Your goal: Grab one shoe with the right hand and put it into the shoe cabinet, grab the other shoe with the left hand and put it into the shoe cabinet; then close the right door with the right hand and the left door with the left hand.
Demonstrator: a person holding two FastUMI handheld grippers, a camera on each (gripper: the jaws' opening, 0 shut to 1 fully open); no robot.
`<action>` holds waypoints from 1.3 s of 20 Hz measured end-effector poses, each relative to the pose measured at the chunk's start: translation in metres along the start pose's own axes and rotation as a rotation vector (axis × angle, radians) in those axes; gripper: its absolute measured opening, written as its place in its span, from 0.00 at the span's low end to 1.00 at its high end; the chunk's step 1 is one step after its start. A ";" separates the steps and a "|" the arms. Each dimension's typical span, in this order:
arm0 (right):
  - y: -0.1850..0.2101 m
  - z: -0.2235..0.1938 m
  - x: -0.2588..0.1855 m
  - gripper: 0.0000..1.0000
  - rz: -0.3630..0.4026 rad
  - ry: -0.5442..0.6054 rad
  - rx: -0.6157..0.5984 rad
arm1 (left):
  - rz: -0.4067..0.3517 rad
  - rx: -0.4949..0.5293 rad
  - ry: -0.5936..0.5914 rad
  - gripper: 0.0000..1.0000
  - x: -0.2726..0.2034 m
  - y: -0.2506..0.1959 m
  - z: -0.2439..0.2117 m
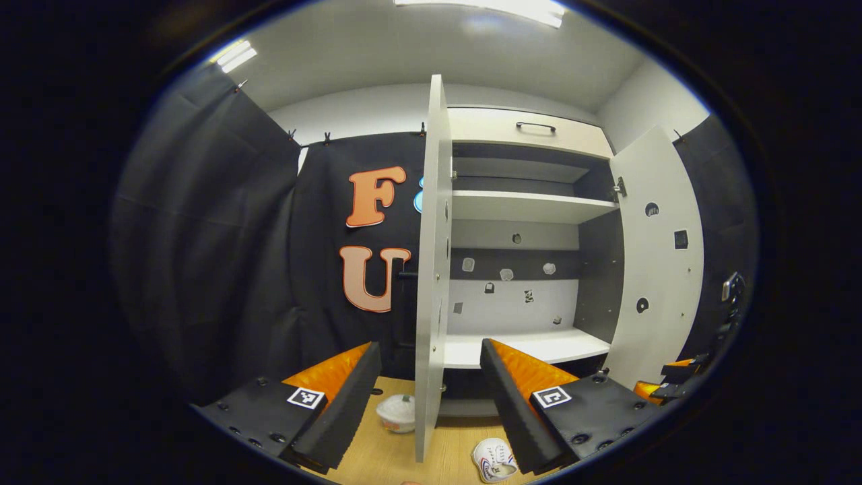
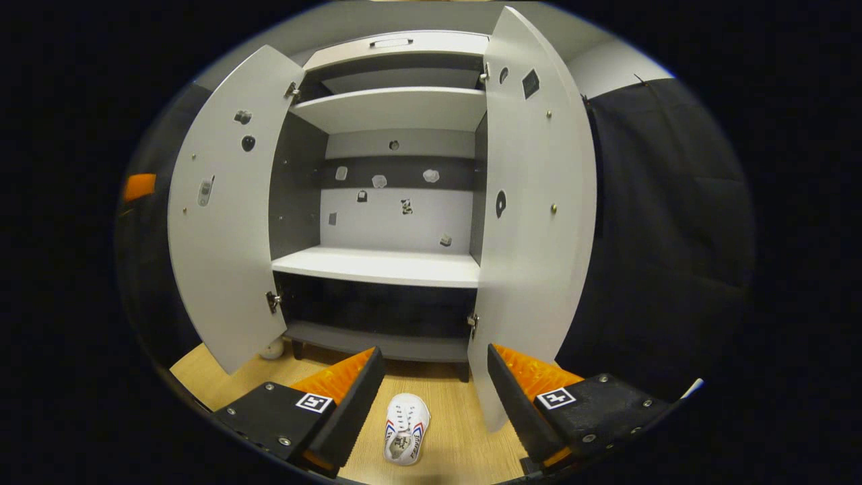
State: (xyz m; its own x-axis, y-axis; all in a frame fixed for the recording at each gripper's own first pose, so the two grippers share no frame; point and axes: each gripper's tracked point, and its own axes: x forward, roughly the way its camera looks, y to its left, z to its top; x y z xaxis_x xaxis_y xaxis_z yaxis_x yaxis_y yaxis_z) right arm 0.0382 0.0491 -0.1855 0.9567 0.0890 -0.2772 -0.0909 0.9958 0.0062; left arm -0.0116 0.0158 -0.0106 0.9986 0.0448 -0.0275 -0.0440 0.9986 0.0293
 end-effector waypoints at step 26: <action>0.022 -0.292 0.094 0.64 0.001 0.591 0.059 | 0.071 0.067 0.072 0.96 -0.004 0.017 -0.028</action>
State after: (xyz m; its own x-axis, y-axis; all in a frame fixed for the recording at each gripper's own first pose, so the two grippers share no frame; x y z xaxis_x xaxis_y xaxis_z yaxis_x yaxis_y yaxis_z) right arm 0.0452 0.0739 -0.4921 0.6390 0.0812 -0.7649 -0.0604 0.9966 0.0554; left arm -0.0169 0.0334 -0.0377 0.9884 0.1193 -0.0942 -0.1098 0.9889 0.1003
